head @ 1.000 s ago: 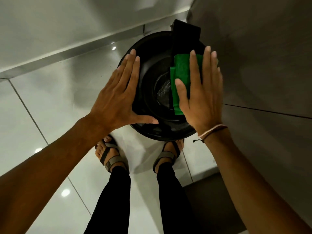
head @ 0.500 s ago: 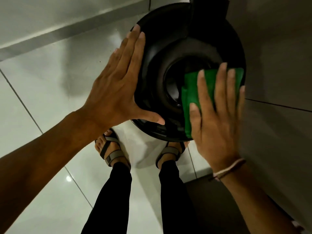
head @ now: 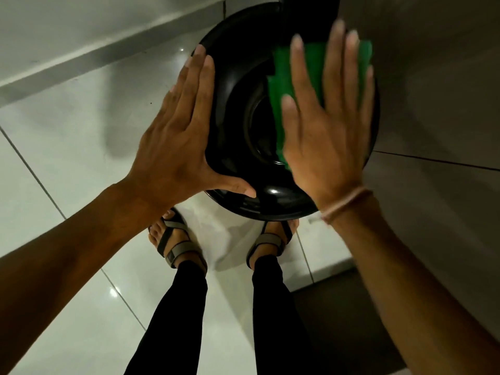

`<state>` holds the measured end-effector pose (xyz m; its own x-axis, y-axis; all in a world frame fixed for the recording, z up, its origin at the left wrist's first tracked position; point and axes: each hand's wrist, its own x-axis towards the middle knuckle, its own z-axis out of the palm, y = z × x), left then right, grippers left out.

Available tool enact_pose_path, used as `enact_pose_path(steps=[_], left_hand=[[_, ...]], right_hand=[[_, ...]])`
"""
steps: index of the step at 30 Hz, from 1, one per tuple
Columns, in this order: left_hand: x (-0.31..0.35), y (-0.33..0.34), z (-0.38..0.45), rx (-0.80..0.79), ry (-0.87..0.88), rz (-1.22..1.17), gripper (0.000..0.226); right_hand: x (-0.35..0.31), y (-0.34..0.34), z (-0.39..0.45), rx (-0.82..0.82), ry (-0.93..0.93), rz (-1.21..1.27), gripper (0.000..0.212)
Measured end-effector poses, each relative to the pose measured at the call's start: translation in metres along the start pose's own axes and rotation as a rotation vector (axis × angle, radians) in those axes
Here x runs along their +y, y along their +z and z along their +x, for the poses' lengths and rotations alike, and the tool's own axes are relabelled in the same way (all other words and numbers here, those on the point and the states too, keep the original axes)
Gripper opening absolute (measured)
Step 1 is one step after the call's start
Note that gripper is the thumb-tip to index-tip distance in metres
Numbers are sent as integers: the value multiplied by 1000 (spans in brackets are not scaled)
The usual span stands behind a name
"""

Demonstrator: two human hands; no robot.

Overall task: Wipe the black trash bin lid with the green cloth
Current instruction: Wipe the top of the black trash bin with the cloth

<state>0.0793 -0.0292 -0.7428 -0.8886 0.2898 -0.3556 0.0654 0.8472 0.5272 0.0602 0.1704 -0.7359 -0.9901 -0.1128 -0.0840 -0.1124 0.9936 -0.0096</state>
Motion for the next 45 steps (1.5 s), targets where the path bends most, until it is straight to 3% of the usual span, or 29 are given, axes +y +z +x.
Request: enact_pose_path(steps=[2,5,8,10,12,16,20,23,25,27,30,33,37,41,43,45], left_hand=[[0,1,-1,13,-6,23,159],[2,-2,-1,0,14,43,156],[3,-5,0,-25,12,29,160],[3,-4,1,-25,14,22,161],[2,-3,-1,-30,1,39,161],[3,-3,-1,-21,11,49,158],[2,-1,-2,1,17,14,160],[2,-1,-1,2,10,7,161],[1,0,-3,1,-2,20,159],[0,0,-3,2,0,27,155],[-1,1,-4,15,37,30,155],[1,3,-5,31,43,19,158],[10,9,-7,14,-9,2,160],[18,-8,-7,-79,-33,28,155],[13,-20,-19,-166,-70,5,149],[15,-25,-42,-100,-135,-71,128]], right_hand=[[-28,4,3,31,-118,70,55],[-8,-5,-50,-113,-353,80,54],[40,-14,-48,-143,-257,8,56],[34,-4,-9,-53,-112,-18,56],[8,0,13,0,-116,10,57],[21,-1,-50,-94,-482,65,54],[77,-15,-66,-156,-257,34,54],[41,-9,-10,-59,-66,37,56],[-8,-4,9,-15,-85,80,58],[-31,0,-10,-20,-260,154,57],[9,-5,-68,-94,-409,154,52],[55,-13,-63,-132,-282,117,54],[5,-15,-3,-73,28,120,61],[-42,-25,-19,-171,-174,335,63],[-20,-33,-33,-117,-138,434,59],[15,-36,-32,-21,-18,466,53]])
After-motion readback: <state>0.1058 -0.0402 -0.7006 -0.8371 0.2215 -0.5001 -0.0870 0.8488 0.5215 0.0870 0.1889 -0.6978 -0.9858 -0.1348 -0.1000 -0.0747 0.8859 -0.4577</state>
